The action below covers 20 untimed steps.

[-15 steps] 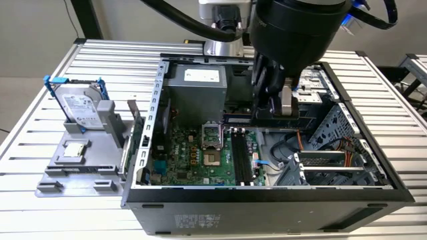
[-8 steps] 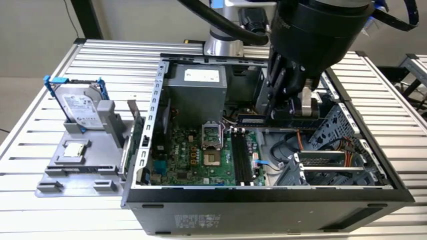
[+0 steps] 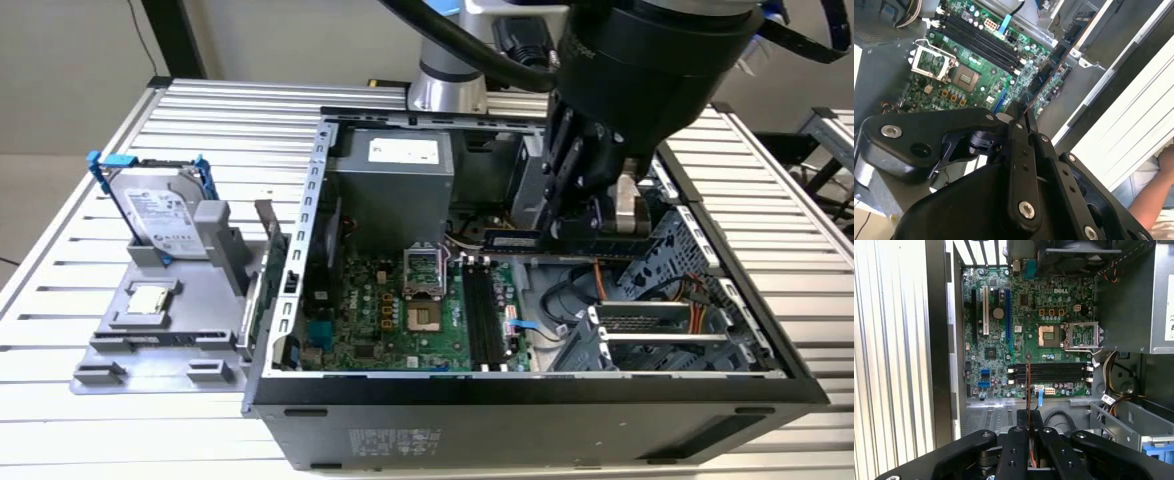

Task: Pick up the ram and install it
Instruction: 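Insert the ram into the slot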

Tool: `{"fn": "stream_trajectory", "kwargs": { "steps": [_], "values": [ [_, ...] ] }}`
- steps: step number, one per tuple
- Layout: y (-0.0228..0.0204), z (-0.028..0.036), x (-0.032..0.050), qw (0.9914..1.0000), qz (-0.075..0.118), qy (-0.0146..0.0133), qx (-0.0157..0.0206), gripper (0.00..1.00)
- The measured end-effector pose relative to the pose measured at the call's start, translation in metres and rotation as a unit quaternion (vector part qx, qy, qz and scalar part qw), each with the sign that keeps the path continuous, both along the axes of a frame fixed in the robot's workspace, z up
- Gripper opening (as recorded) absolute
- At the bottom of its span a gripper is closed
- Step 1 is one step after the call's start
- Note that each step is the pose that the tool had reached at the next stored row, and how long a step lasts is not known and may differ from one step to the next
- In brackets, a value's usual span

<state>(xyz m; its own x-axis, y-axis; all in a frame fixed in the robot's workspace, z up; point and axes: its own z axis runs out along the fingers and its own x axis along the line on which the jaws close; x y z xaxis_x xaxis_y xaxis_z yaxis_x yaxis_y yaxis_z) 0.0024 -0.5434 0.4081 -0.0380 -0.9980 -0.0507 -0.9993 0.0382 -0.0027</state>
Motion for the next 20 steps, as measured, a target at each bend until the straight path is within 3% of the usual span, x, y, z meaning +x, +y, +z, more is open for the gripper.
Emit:
{"fn": "stream_trajectory", "kwargs": {
  "steps": [4,15,17,20],
  "values": [
    [0.0021,-0.0001,0.0001,1.0,0.0,0.0,0.0,0.0],
    [0.0156,-0.0002,0.0001,1.0,0.0,0.0,0.0,0.0],
    [0.0195,-0.0003,0.0001,1.0,0.0,0.0,0.0,0.0],
    [0.0299,-0.0004,0.0001,1.0,0.0,-0.0001,0.0,0.0]
  ]
}}
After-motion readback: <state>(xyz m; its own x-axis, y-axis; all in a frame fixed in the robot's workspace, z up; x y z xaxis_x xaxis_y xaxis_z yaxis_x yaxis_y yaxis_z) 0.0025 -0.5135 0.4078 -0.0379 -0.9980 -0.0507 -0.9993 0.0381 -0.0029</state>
